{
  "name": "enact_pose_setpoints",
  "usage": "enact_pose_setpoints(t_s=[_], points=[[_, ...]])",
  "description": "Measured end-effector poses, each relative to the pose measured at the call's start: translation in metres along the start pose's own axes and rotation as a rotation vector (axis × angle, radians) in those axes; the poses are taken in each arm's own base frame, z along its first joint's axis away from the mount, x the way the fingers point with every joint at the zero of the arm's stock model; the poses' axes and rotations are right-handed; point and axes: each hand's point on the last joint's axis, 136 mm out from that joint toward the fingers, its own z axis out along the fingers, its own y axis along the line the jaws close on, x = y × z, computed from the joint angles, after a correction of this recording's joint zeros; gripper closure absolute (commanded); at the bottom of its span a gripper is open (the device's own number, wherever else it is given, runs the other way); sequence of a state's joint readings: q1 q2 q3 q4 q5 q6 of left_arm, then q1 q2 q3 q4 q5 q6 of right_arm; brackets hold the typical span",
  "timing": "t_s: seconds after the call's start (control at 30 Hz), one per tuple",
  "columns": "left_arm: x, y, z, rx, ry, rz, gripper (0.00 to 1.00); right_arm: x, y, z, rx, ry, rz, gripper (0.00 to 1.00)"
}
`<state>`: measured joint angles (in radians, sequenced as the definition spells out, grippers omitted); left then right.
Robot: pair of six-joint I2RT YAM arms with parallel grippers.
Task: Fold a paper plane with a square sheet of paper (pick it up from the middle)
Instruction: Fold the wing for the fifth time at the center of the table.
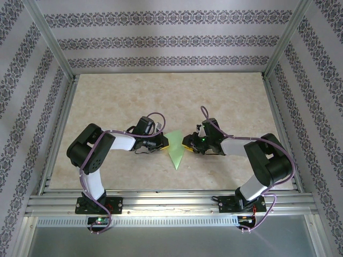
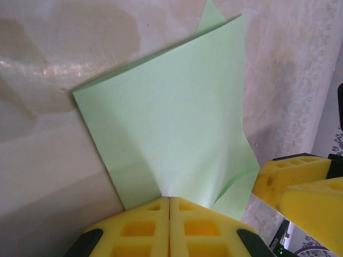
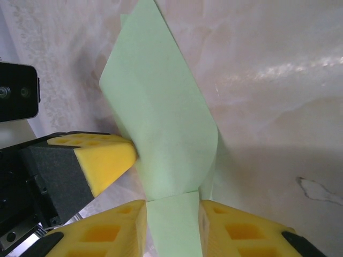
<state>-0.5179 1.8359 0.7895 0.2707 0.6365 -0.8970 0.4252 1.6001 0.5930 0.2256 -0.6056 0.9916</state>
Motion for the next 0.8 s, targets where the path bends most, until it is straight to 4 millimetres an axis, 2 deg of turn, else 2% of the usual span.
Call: enact_pose_setpoints(t_s=[0.5,0.8], points=[[0.0,0.0,0.0,0.0,0.0,0.0,0.94,0.004,-0.015,0.003,0.044,0.024,0.004,0.67],[0.0,0.0,0.0,0.0,0.0,0.0,0.95,0.004,-0.017,0.002,0.06,0.02,-0.013,0.67]])
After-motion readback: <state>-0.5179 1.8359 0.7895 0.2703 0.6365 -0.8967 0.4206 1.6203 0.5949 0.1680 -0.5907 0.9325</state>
